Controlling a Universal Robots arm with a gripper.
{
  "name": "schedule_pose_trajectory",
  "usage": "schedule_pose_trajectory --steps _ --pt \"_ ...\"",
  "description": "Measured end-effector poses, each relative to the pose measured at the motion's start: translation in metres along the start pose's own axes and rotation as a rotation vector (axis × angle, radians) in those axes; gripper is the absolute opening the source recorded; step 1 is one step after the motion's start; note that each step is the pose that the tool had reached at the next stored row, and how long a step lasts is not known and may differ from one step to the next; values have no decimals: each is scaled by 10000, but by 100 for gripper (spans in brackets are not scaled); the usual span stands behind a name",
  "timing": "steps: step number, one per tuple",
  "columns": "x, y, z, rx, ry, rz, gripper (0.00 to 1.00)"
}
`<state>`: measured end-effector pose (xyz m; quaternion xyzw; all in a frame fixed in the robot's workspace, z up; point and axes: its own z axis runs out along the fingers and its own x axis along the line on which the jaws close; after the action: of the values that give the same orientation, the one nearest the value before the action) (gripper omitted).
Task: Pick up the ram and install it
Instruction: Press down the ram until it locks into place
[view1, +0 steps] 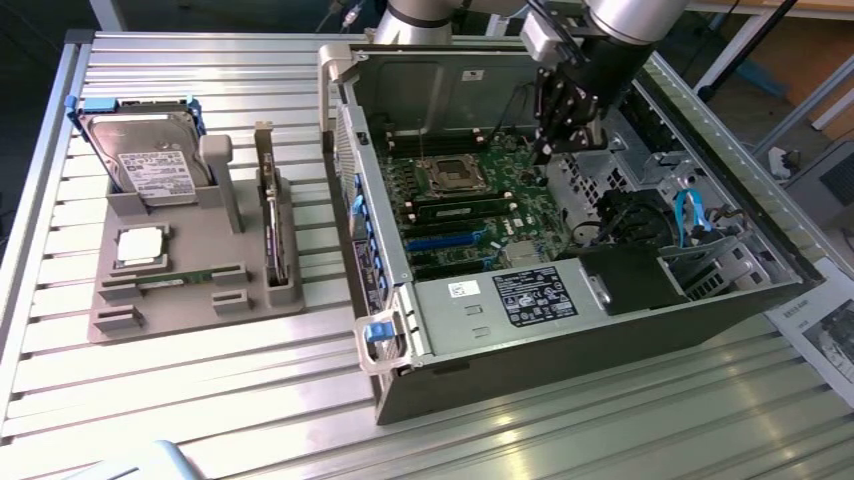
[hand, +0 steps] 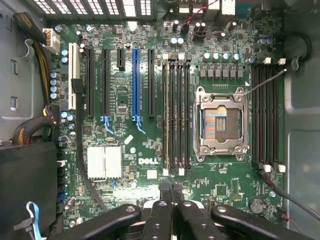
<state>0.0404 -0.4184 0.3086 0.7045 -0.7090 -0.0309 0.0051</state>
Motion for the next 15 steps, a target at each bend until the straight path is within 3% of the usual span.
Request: schedule_pose_trajectory --steps 15 --pt "6 -8 161 0 0 0 10"
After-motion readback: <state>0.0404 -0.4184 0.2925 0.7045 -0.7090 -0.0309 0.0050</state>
